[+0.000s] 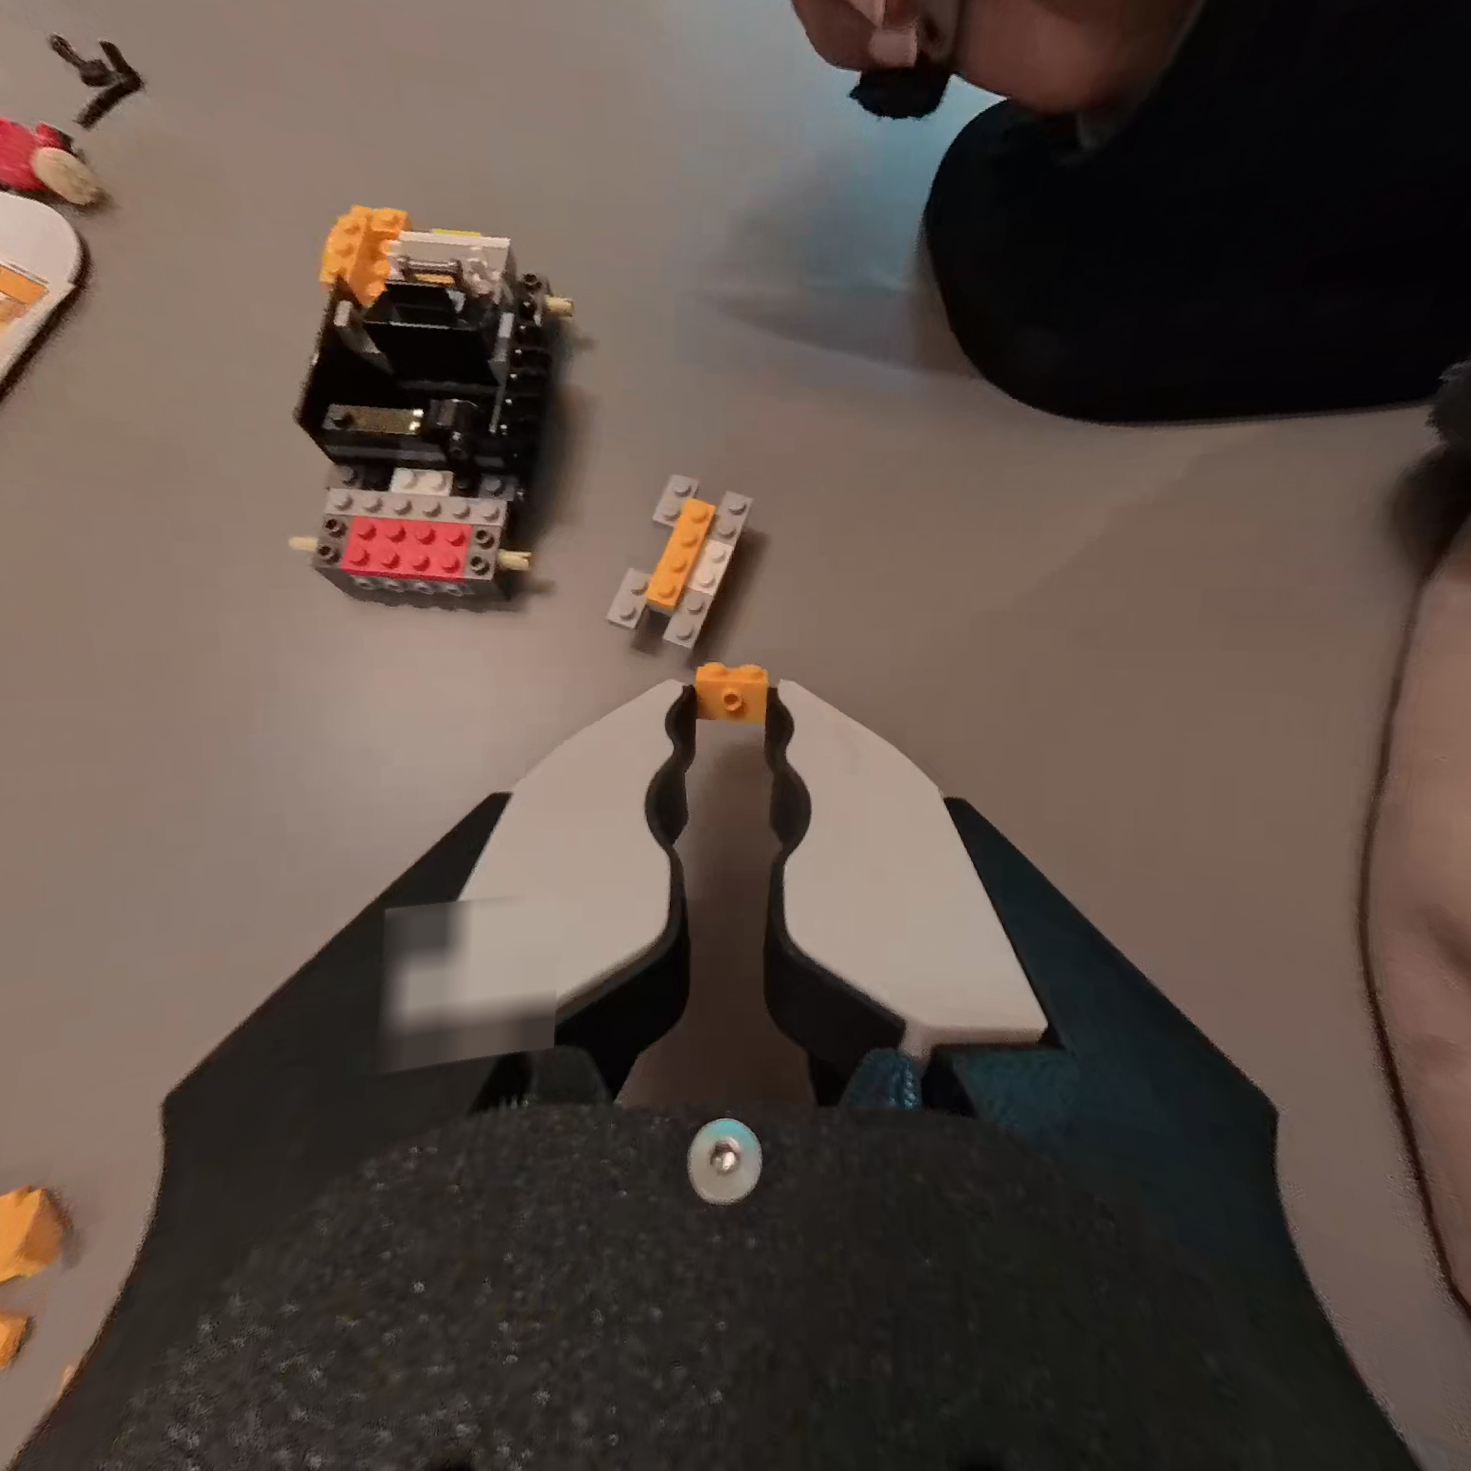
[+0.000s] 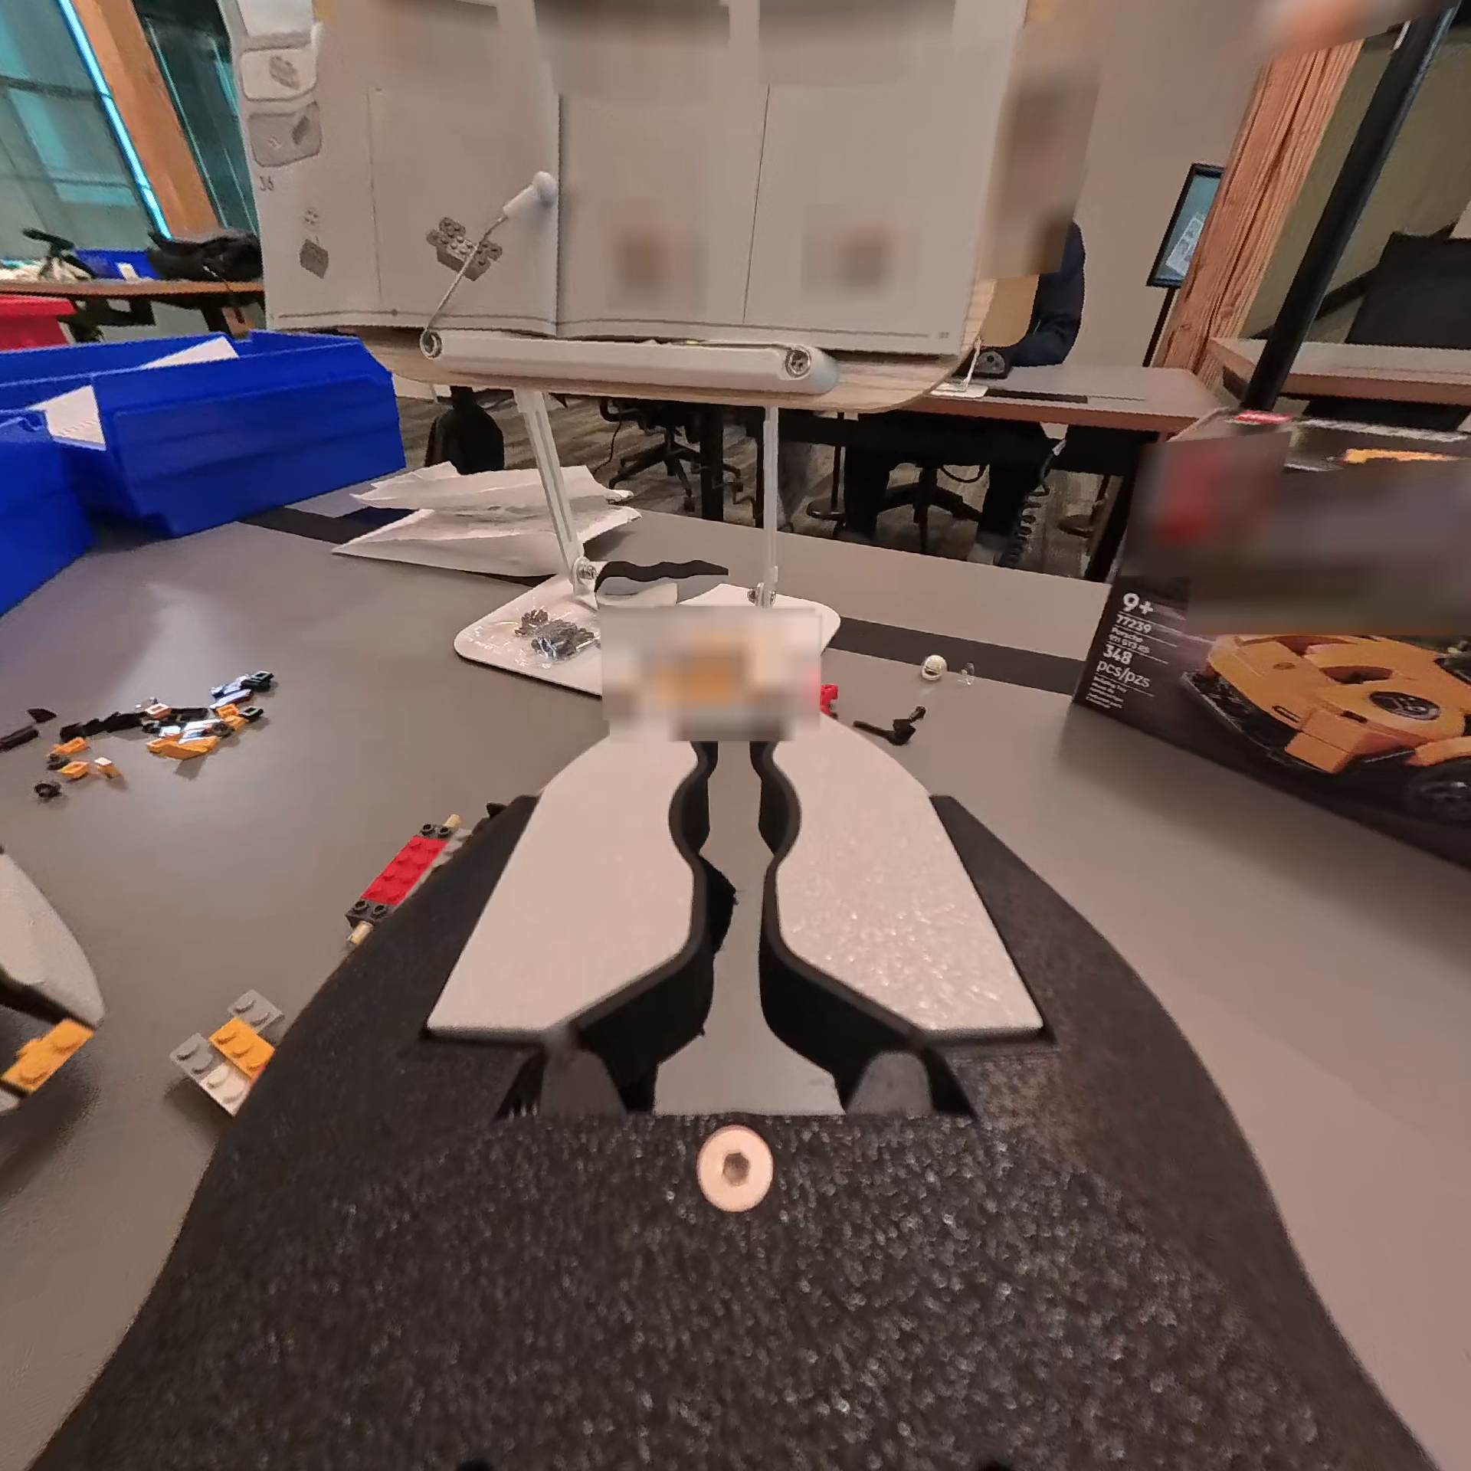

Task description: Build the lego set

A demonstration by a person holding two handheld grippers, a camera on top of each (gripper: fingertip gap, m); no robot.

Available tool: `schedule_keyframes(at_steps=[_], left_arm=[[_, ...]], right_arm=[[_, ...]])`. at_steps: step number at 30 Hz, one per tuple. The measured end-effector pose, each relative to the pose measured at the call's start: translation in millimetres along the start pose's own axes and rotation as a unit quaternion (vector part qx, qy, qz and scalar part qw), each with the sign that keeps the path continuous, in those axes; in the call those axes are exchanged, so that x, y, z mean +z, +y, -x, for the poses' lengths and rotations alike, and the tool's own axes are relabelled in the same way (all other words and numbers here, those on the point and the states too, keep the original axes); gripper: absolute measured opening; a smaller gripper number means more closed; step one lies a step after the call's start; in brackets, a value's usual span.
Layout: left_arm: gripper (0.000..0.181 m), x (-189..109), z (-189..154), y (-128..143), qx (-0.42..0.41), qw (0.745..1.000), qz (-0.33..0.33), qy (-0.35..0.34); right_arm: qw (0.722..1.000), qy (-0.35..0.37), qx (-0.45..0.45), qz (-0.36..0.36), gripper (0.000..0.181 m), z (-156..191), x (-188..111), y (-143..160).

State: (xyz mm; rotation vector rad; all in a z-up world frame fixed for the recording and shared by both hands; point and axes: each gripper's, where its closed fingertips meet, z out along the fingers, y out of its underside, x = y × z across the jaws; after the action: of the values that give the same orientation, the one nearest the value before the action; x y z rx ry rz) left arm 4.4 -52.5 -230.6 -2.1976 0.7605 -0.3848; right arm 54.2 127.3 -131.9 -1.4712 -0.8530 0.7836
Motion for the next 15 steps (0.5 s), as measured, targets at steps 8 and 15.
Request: schedule_keyframes(at_steps=[8, 15], left_arm=[[0.031, 3.1, 12.4, 3.5, -0.013, 0.999, 0.001, -0.033], [0.049, -30.9, 19.0, -16.6, -0.024, 0.995, -0.078, -0.054]], right_arm=[[0.999, 0.037, 0.008, 0.021, 0.009, -12.4, 2.4, 9.1], [0.998, 0.069, 0.009, -0.004, 0.005, -24.4, -3.2, -0.8]])
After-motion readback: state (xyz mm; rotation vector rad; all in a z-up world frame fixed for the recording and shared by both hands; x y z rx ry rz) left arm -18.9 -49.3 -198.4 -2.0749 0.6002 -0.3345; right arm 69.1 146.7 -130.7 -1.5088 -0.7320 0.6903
